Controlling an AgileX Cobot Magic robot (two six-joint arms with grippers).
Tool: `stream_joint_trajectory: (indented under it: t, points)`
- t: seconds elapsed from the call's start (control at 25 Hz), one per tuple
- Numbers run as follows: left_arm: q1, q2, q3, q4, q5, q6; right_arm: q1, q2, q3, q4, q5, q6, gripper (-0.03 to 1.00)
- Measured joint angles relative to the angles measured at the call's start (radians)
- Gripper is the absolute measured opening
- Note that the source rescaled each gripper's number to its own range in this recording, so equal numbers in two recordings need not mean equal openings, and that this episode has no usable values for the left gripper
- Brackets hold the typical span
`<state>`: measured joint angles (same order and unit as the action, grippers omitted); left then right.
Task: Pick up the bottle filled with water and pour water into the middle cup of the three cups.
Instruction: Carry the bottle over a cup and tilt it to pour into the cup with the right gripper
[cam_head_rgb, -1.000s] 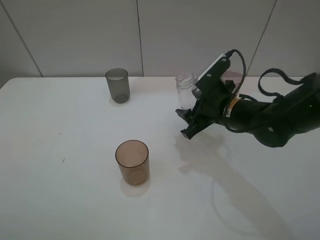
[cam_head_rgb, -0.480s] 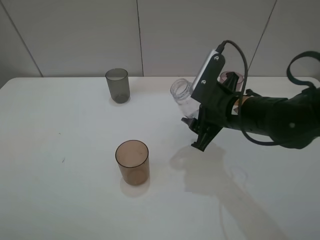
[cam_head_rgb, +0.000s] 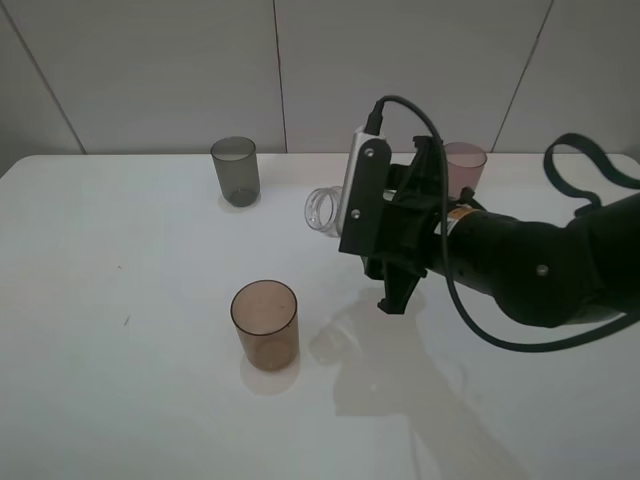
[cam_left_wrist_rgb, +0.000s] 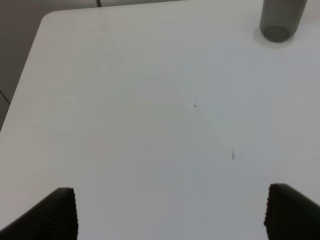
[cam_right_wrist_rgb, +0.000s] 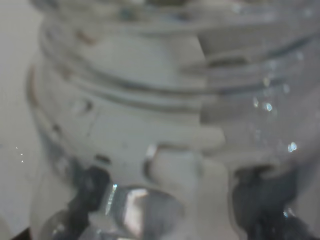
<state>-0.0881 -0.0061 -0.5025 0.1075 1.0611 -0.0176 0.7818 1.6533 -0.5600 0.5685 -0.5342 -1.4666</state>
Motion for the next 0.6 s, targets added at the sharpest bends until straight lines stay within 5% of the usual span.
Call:
stream_joint_trajectory:
  t: [0.6]
  points:
    - [0.0,0.0,0.0,0.0,0.0,0.0,0.09,0.128,-0.044,0.042,-0.094,-0.11,0.0]
